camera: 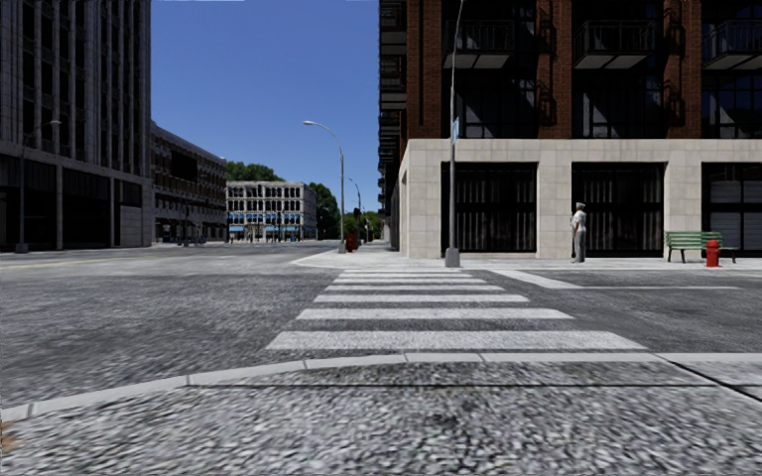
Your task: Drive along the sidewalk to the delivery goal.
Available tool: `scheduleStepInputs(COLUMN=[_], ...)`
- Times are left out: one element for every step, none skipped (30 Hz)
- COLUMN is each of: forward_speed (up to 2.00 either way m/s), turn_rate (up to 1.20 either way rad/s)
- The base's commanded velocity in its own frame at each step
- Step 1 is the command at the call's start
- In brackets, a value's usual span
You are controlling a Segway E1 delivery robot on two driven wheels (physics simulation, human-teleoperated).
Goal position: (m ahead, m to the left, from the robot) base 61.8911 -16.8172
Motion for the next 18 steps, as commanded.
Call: scheduleStepInputs(forward_speed=[2.0,2.0,2.0,2.0,2.0,2.0,2.0,2.0,2.0,2.0,2.0,2.0,2.0,2.0,2.0,2.0,2.0,2.0], turn_rate=[-0.25,-0.25,-0.27,-0.27,-0.27,-0.27,-0.27,-0.08,0.0,0.0,0.0,0.0,0.0,0.0,0.0,0.0,0.0,0.0])
